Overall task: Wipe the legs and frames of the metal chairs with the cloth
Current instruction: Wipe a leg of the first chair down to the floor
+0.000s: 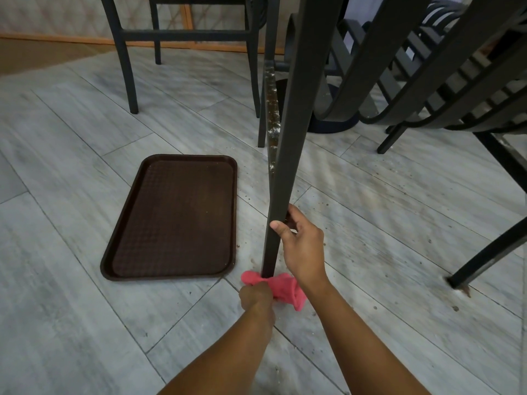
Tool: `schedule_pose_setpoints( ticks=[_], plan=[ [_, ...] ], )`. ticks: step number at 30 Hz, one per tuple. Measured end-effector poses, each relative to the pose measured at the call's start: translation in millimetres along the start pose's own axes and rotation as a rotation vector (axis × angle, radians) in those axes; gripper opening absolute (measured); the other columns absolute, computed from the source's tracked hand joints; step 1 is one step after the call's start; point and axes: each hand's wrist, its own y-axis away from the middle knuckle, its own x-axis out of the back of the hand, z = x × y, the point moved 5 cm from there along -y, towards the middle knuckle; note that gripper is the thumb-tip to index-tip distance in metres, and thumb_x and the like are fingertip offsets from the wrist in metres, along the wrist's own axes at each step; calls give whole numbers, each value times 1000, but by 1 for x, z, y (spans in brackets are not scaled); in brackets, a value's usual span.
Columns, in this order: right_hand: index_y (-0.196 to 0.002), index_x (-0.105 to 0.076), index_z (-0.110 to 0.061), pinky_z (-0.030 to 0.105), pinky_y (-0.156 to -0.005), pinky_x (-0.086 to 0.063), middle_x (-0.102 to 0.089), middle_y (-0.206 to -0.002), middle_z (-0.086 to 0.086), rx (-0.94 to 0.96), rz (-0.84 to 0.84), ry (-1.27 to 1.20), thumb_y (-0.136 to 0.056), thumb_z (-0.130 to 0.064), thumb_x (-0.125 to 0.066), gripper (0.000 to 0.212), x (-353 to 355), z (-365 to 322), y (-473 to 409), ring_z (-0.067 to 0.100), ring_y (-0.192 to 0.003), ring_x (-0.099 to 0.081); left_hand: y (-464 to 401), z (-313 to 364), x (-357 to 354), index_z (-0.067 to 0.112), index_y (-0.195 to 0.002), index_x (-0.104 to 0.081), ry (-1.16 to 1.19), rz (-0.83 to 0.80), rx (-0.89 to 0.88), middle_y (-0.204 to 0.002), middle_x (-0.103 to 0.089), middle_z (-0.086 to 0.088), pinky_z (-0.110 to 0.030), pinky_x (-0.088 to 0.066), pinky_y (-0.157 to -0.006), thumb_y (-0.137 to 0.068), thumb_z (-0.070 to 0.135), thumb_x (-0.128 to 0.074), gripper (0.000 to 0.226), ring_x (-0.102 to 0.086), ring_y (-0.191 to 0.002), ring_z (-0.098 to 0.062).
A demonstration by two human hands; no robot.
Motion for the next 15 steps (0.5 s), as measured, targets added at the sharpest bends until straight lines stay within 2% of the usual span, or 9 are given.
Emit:
schedule_pose_setpoints(
  ticks=[2,5,8,10,12,15],
  plan=[
    [-122,-58,-13,-7,-66,-35,-54,-94,-22,4,2,6,-88,-18,-59,35,0,-1,0,-22,-72,-50,-5,0,3,-7,-112,-57,-30,-4,-3,-96,-66,-23,-42,-55,-82,-93,13,-48,29,-65,-90,-35],
    [-120,-59,-14,-6,-66,-35,-53,-90,-27,5,5,26,-88,-16,-60,33,1,-1,-1,-21,-73,-51,-6,2,6,-5,-100,-58,-38,-74,-12,-72,-60,-16,-37,-55,-69,-93,8,-47,18,-62,-70,-29],
    [-119,-61,-14,-5,-67,-36,-55,-88,-25,11,5,36,-87,-12,-61,32,2,-3,-1,-20,-74,-53,-16,5,9,-2,-103,-60,-50,-127,-34,-87,-65,-20,-45,-56,-81,-93,9,-45,21,-65,-84,-34],
    [-118,-61,-13,-4,-67,-37,-59,-89,-20,23,7,43,-87,-11,-62,32,2,-4,-1,-19,-74,-54,-27,8,12,7,-93,-63,-78,-130,-83,-101,-66,-20,-48,-53,-86,-91,13,-46,18,-64,-93,-35],
    [-118,-61,-13,-3,-66,-38,-60,-90,-17,24,8,46,-87,-11,-62,31,3,-4,-1,-16,-74,-55,-27,18,19,18,-79,-59,-91,-128,-162,-103,-66,-15,-46,-52,-89,-89,13,-48,16,-63,-94,-33],
    [-119,-60,-14,-3,-65,-38,-59,-90,-18,19,10,54,-87,-12,-61,31,2,-4,0,-17,-73,-55,-11,47,36,21,-86,-60,-92,-122,-336,-98,-65,-10,-41,-51,-87,-89,13,-51,12,-62,-92,-30]
  ],
)
